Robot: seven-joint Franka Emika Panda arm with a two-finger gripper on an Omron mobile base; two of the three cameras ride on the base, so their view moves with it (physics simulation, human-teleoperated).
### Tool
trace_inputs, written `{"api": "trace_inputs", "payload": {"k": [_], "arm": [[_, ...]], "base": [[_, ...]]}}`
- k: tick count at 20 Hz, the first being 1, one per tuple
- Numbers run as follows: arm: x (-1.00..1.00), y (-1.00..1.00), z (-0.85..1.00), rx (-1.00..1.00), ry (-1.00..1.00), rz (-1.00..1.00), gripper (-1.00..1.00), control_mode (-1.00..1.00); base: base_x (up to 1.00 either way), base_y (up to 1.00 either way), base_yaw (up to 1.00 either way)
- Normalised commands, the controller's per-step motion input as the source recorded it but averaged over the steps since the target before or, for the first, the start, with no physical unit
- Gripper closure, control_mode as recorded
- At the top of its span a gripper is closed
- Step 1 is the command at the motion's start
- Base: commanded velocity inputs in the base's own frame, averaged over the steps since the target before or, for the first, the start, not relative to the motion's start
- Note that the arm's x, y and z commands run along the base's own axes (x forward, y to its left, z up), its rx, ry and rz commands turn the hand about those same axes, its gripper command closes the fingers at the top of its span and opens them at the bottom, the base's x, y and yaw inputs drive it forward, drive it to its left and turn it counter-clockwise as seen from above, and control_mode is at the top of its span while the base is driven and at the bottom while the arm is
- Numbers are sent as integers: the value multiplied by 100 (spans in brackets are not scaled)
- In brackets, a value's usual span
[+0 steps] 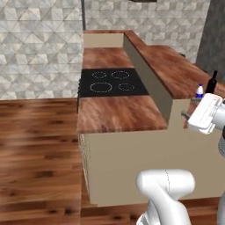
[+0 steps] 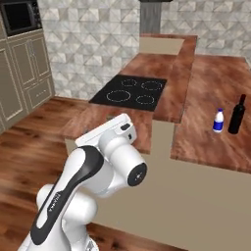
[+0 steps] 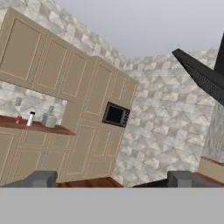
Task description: Move the drinks to the dining counter.
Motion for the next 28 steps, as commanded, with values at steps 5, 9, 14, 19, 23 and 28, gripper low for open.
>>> {"api": "trace_inputs", "payload": {"k": [5, 9, 14, 19, 23, 28], "arm": [[0, 0, 0, 0, 0, 0, -100, 100], [0, 0, 0, 0, 0, 0, -100, 100], [0, 0, 0, 0, 0, 0, -100, 100], [0, 0, 0, 0, 0, 0, -100, 100], [0, 0, 0, 0, 0, 0, -100, 100], [0, 0, 0, 0, 0, 0, -100, 100]], "base": [[29, 100, 0], [31, 100, 0], [35, 100, 0], [39, 100, 0], [35, 100, 1], [35, 100, 9]]}}
